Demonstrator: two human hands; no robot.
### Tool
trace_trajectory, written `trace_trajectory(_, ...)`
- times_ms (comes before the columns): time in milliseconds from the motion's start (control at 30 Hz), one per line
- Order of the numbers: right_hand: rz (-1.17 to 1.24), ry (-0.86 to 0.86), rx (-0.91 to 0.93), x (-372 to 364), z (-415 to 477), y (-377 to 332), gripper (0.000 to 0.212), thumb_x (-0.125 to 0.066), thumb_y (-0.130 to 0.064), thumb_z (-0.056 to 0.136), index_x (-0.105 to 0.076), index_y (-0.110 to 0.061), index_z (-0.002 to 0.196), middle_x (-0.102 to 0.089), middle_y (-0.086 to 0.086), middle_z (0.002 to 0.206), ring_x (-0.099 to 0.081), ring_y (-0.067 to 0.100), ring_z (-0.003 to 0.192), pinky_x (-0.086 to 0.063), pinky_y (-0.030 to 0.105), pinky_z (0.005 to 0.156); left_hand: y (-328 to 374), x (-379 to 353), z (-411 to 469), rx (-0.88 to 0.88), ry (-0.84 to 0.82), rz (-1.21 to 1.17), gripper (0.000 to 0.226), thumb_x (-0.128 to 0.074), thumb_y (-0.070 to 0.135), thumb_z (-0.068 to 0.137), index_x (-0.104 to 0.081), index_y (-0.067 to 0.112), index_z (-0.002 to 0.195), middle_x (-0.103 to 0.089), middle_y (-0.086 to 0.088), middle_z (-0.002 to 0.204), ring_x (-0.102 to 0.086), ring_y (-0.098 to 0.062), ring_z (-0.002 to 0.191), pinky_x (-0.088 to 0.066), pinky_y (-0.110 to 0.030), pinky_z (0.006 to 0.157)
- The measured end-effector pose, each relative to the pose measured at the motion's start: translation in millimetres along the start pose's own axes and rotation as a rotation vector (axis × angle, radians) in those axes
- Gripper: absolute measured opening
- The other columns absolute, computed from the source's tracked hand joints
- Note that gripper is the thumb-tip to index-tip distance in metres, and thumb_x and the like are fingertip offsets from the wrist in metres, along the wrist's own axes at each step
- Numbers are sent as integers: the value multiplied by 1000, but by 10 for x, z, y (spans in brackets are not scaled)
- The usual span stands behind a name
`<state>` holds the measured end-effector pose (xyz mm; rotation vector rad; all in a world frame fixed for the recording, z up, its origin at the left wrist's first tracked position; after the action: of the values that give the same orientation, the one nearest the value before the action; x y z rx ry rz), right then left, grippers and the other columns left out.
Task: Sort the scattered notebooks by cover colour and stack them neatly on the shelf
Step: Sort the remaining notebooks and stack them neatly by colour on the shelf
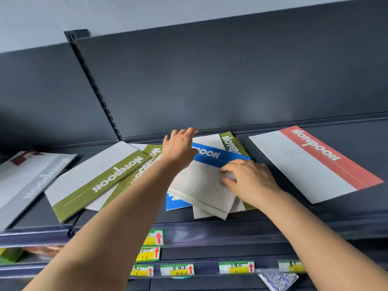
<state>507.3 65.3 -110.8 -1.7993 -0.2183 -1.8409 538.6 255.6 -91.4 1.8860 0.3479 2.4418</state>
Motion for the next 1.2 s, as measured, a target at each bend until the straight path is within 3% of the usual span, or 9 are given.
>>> trace_trajectory(133,-49,-11,105,-51,161,-50,40,-47,-51,94,-55,-35,130,-48,-8,141,-38,15,134,-31,44,108,-280,126,-354,244,40,22,38,-60,27,92,-52,14,127,-57,-5,127,-49,-27,119,-42,-36,89)
trace_trajectory(233,-42,-151,148,-161,302,-120,50,-41,-56,95,-40,-39,141,-28,-3,155,-16,21,146,-17,57,114,-453,172,-648,430,-138,109,28,-56,25,90,-58,6,110,-67,-11,106,-63,-31,97,-48,-34,73)
trace_trajectory(333,-84,-208,92,-215,418,-111,76,-35,-81,80,-25,-45,146,-15,-4,160,-9,27,147,-12,60,114,-508,142,-867,589,-247,-141,22,-51,17,88,-59,-2,97,-71,-15,76,-70,-27,63,-60,-34,59)
trace_trajectory(433,-86,-246,-7,-206,451,-53,105,-28,-98,58,-13,-47,149,-7,1,161,-5,31,147,-11,57,113,-433,189,-1004,738,-168,-479,15,-56,13,91,-49,2,99,-71,-16,75,-67,-24,53,-56,-31,45)
trace_trajectory(567,-95,-181,6,-169,374,-84,107,-30,-98,59,-20,-41,149,-24,7,153,-20,31,141,-21,52,108,-441,188,-998,843,-15,-782,24,-70,15,85,-48,8,90,-68,-18,94,-64,-23,71,-58,-32,56)
trace_trajectory(700,-143,-152,31,-122,225,-125,92,-34,-92,66,-38,-37,140,-37,7,143,-27,29,135,-25,48,103,-448,111,-897,784,136,-750,47,-75,15,75,-49,10,114,-62,-6,100,-59,-20,84,-51,-31,65)
trace_trajectory(833,-148,-101,30,-60,127,-92,77,-41,-83,74,-49,-34,133,-44,4,135,-34,27,130,-30,44,100,-346,65,-747,723,134,-698,53,-71,3,74,-47,12,120,-57,-3,108,-57,-26,102,-51,-40,91)
trace_trajectory(1033,-69,-96,-22,-109,115,-48,84,-38,-81,78,-40,-27,142,-46,7,136,-36,28,124,-33,38,104,-297,7,-570,704,-85,-430,46,-71,19,76,-50,4,115,-62,-11,101,-61,-27,92,-42,-26,55)
trace_trajectory(1200,-38,-105,-19,-112,123,-75,85,-42,-78,79,-37,-27,146,-45,5,140,-35,28,125,-34,37,103,-406,50,-582,776,-106,-932,36,-73,5,80,-57,-3,112,-69,-16,102,-66,-28,83,-56,-35,71)
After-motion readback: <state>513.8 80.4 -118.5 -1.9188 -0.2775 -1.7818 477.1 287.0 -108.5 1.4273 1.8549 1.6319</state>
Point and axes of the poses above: each hand's wrist, its own z-axis towards the middle knuckle, its own x-axis out of the back of the hand, y = z × x, the point moved 3 cm from there along z, towards the middle knuckle
